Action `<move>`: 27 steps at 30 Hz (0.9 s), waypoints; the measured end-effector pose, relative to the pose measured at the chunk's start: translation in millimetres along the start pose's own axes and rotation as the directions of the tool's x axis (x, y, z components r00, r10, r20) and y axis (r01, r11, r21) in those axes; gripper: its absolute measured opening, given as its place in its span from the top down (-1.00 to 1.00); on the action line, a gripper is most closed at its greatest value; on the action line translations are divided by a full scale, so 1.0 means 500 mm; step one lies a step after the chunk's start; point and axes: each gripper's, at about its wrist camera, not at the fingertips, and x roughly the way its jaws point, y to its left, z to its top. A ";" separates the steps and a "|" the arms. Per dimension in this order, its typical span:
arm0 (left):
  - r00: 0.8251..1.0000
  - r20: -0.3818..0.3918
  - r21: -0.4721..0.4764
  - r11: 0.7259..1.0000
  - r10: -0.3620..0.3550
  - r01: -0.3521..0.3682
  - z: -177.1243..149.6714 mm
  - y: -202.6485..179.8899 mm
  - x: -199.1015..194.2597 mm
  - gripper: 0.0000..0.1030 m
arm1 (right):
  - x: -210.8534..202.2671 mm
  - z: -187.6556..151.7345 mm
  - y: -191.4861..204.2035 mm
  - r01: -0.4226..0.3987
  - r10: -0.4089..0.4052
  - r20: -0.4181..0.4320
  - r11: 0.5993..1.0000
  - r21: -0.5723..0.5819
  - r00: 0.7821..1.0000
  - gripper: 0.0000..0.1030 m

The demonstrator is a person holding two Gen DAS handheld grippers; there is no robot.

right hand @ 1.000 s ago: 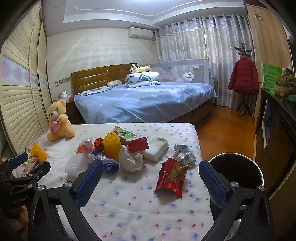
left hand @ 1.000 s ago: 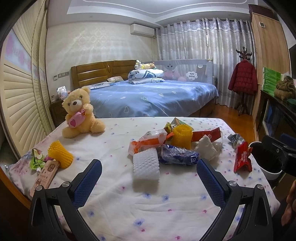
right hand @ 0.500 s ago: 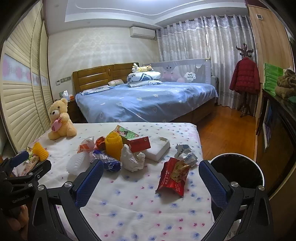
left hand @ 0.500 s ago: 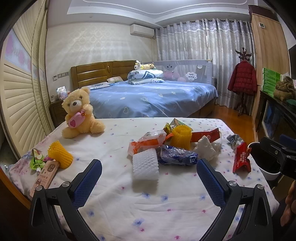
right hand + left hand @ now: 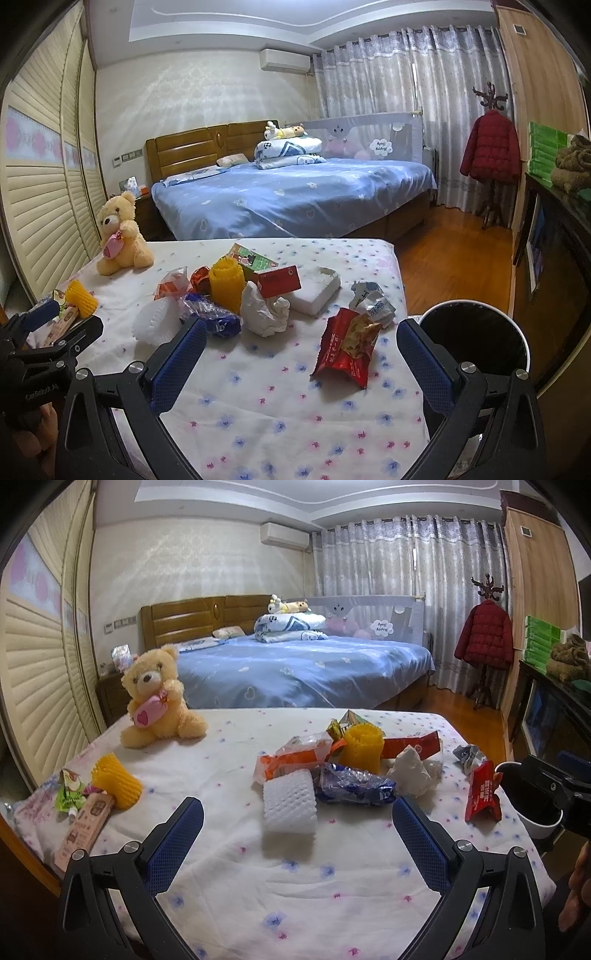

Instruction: Collect trash

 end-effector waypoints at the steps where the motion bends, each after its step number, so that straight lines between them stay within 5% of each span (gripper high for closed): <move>1: 1.000 -0.005 -0.004 1.000 -0.001 0.001 0.000 0.003 0.004 -0.99 | 0.003 -0.002 -0.004 -0.002 0.002 -0.007 1.000 0.007 1.000 -1.00; 19: 0.986 -0.164 -0.026 0.999 0.019 -0.024 -0.005 0.033 0.142 -0.94 | 0.090 -0.038 -0.072 0.011 0.005 -0.158 0.995 0.102 0.988 -0.97; 27: 0.973 -0.230 -0.016 0.999 0.032 -0.037 -0.001 0.028 0.240 -0.56 | 0.143 -0.054 -0.086 0.014 0.017 -0.231 0.991 0.135 0.973 -0.56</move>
